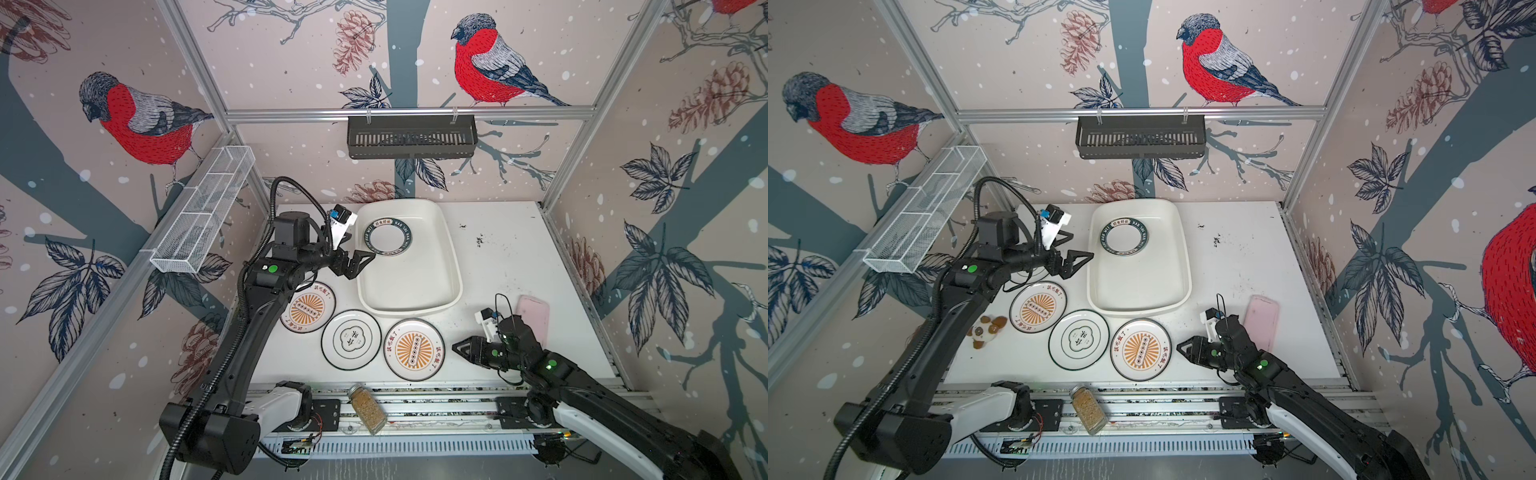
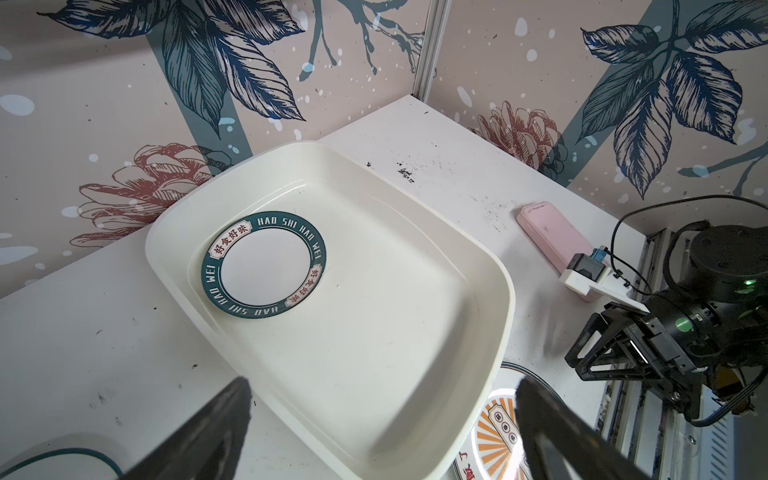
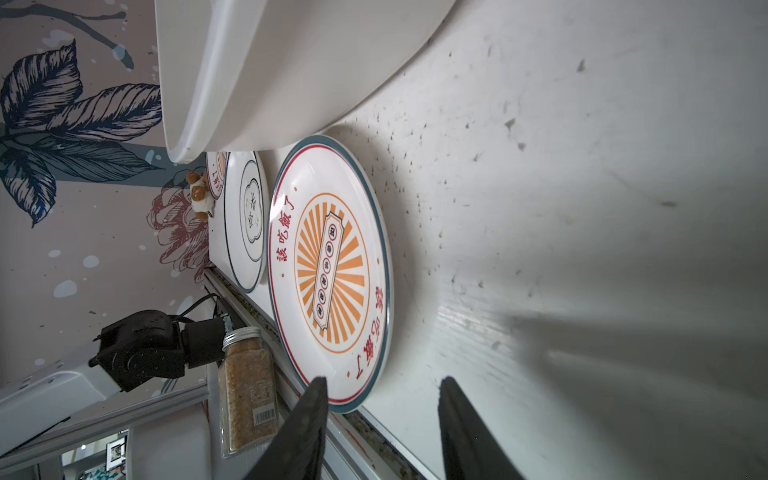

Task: Place the plates into the plastic bin on the countertop
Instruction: 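Move the right gripper toward the orange-sunburst plate nearest the robot, then lower the right gripper onto the orange-sunburst plate's edge farthest from the left arm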

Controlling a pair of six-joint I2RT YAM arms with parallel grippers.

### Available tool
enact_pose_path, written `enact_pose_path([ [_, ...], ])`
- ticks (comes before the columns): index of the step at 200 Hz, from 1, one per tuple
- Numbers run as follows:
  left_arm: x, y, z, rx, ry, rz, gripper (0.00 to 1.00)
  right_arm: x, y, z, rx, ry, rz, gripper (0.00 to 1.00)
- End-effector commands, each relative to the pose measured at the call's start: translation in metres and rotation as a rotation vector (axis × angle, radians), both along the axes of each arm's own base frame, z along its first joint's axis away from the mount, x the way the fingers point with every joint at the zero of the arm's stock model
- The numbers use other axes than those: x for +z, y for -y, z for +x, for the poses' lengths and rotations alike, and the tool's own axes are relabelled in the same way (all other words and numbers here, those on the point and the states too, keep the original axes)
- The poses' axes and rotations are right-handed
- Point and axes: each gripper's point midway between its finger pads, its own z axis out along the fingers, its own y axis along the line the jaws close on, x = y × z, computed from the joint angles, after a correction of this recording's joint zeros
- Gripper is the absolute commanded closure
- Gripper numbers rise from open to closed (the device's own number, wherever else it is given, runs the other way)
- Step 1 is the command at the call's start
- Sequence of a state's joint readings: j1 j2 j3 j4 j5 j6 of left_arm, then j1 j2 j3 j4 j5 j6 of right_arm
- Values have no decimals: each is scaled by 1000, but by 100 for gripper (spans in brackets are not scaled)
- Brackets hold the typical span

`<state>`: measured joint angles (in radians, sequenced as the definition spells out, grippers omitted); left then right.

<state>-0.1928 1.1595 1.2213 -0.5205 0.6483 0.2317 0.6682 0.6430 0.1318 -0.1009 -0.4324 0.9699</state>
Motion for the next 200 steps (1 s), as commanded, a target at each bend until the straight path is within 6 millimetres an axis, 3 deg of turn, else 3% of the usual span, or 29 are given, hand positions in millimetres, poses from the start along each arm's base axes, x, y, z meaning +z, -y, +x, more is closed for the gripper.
enact_pose_path([
  [1,6,1,0,-3,15,-14,2,3,-7,4,-19,18,47,55],
  [200,7,6,-4,-19,-4,-68,2,-13,-33,6,29,-13,42,61],
])
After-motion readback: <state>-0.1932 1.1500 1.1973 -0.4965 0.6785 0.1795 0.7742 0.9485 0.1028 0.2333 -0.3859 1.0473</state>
